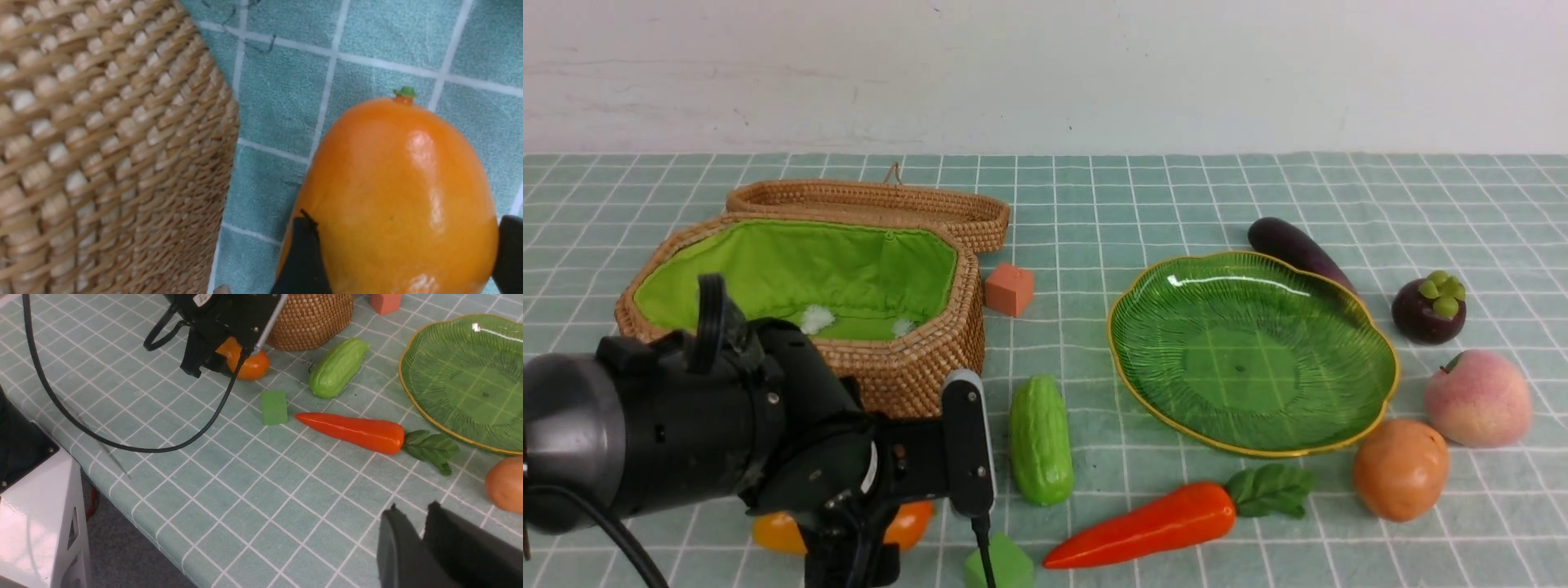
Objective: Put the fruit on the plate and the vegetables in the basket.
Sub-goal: Grab the mango with your left arm and place it on the right plate
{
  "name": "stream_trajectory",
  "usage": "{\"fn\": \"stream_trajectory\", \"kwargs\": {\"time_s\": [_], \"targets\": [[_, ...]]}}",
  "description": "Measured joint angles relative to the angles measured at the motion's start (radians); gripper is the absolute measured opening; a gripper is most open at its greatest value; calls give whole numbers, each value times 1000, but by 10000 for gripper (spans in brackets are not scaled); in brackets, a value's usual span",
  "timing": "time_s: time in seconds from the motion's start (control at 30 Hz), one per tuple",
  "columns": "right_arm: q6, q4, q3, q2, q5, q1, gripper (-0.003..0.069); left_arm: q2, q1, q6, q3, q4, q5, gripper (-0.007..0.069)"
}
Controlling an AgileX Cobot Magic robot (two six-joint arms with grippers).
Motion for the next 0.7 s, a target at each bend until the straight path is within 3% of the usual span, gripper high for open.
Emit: {"fn": "stream_trajectory", "kwargs": {"time_s": [0.4,0.57,0.63,0.7], "targets": [[0,13,0,0,0,0,108,59,-5,-15,13,-48,16,657],[0,17,0,0,0,0,108,60,-5,-23,13,-48,16,606],[0,18,0,0,0,0,108,60,-5,-42,13,-52,16,518],[0,18,0,0,0,0,108,60,-5,-56,13,-52,16,521]]}}
